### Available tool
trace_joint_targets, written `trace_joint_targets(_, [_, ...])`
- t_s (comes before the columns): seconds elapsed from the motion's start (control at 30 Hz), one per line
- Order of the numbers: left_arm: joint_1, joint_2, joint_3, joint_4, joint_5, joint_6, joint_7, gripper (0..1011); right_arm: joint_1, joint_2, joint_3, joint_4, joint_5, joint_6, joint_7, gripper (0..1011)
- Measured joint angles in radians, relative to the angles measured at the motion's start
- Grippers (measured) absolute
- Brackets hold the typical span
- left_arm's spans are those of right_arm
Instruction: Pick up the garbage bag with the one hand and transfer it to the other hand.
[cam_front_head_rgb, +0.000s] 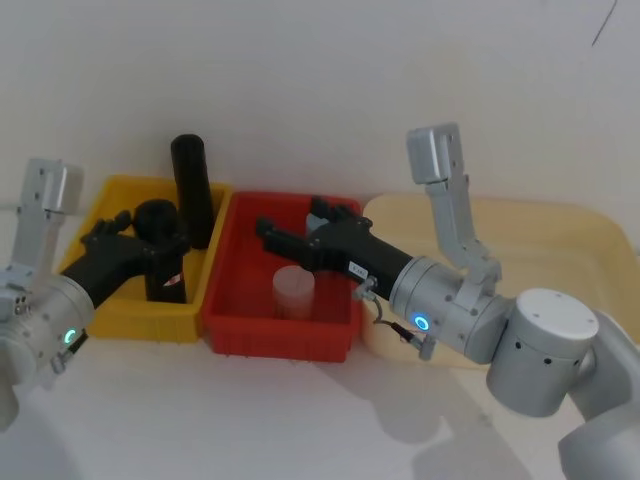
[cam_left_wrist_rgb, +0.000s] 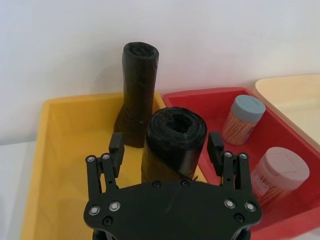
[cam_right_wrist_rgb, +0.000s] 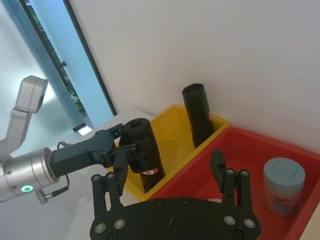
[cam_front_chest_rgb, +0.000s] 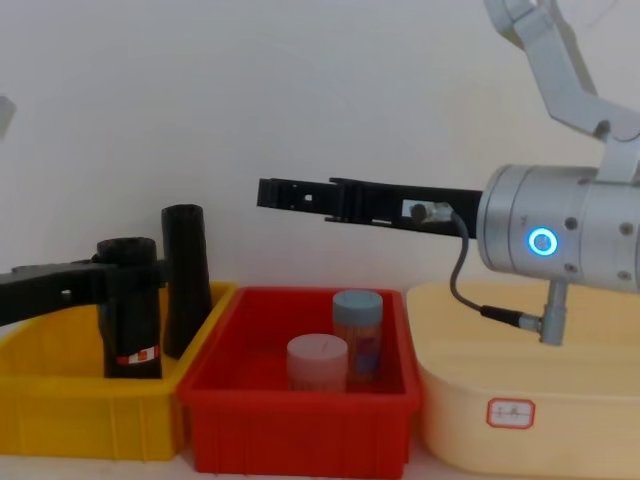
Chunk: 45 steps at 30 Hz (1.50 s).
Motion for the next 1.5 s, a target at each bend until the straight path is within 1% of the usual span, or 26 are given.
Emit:
trace_joint_targets(0.27, [-0.029,-0.02,0.011,0.037,0.003,0.0,-0.003,1001,0.011,-0.002,-0.007,0.02,0.011,-0.008,0.013,1001])
trace_joint_targets(0.57, [-0.046,-0.031,0.017,0.059,0.005,0.0,-0.005,1000,0.025,-0.003,-0.018,0.05,0.024,-0.011,0.023,1001])
trace_joint_targets(0.6, [-0.046,-0.032,0.018,0.06,0.005,0.0,-0.006,968,0.025,-0.003,-0.018,0.05,0.024,-0.011,0.023,1002])
trace_joint_targets(0.67, [-0.048,-0.033,0.018,0.062,0.005,0.0,-0.006,946,0.029,-0.003,-0.021,0.059,0.026,-0.01,0.026,1001])
trace_joint_targets(0.77, [-0.051,-0.035,0.019,0.066,0.006,0.0,-0.006,856,0.033,-0.003,-0.026,0.071,0.028,-0.006,0.027,1001])
trace_joint_targets(0.8, [-0.052,-0.036,0.019,0.067,0.006,0.0,-0.006,856,0.034,-0.002,-0.027,0.074,0.028,-0.005,0.027,1001])
trace_joint_targets(0.83, [-0.053,-0.036,0.02,0.068,0.006,0.0,-0.006,802,0.036,-0.002,-0.028,0.079,0.029,-0.003,0.028,1002])
trace_joint_targets(0.87, [-0.053,-0.037,0.02,0.069,0.006,0.0,-0.007,790,0.038,-0.002,-0.031,0.086,0.029,-0.001,0.028,1001])
trace_joint_targets(0.93, [-0.055,-0.038,0.021,0.07,0.006,0.0,-0.007,714,0.041,-0.001,-0.034,0.094,0.029,0.002,0.029,1001])
trace_joint_targets(1.07, [-0.057,-0.039,0.021,0.073,0.007,-0.001,-0.007,600,0.056,-0.001,-0.047,0.129,0.026,0.008,0.029,1001])
trace_joint_targets(1.1, [-0.057,-0.039,0.021,0.073,0.007,-0.001,-0.007,600,0.059,-0.001,-0.05,0.135,0.025,0.009,0.03,1001])
trace_joint_targets(1.13, [-0.057,-0.039,0.021,0.073,0.007,-0.001,-0.007,557,0.063,-0.001,-0.052,0.141,0.024,0.009,0.03,1001])
trace_joint_targets(1.27, [-0.058,-0.04,0.022,0.075,0.007,-0.001,-0.008,519,0.081,-0.003,-0.064,0.176,0.014,0.012,0.03,1002])
trace_joint_targets(1.5, [-0.059,-0.041,0.022,0.076,0.007,-0.001,-0.008,485,0.115,-0.008,-0.079,0.233,-0.005,0.012,0.033,1001])
